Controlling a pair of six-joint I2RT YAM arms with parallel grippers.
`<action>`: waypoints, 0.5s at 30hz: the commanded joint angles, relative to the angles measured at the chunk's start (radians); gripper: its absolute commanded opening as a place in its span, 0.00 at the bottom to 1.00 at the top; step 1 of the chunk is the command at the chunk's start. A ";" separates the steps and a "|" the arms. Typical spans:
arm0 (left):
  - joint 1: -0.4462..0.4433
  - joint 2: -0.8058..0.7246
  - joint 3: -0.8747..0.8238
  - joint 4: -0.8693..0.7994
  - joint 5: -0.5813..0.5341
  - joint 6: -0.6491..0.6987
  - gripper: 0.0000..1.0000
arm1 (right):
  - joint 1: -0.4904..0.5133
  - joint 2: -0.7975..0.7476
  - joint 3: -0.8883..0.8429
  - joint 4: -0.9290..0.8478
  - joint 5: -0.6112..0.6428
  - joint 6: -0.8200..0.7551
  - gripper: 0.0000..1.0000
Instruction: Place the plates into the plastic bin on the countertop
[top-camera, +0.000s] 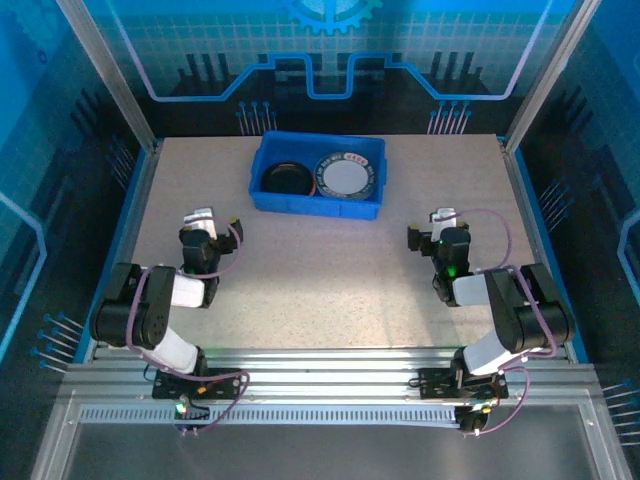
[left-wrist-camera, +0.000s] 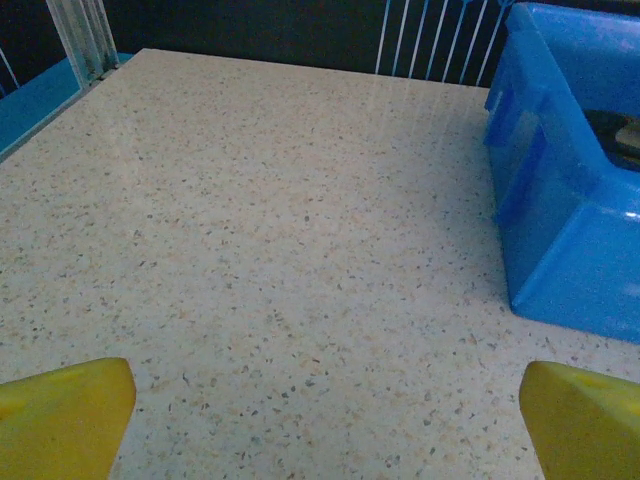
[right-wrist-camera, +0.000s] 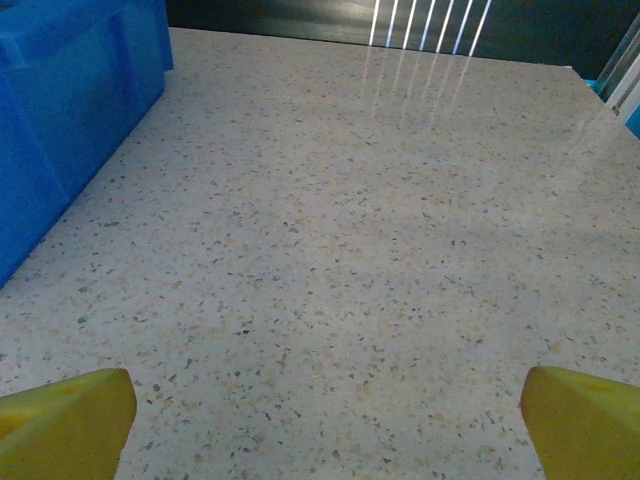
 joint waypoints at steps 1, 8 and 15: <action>-0.003 -0.011 0.015 -0.010 0.018 0.007 0.99 | -0.017 0.002 0.020 0.038 -0.015 -0.012 1.00; -0.008 -0.010 0.024 -0.025 0.015 0.010 0.99 | -0.036 0.000 0.032 0.011 -0.055 -0.003 1.00; -0.007 -0.010 0.024 -0.025 0.014 0.011 0.99 | -0.066 0.000 0.042 -0.016 -0.243 -0.033 1.00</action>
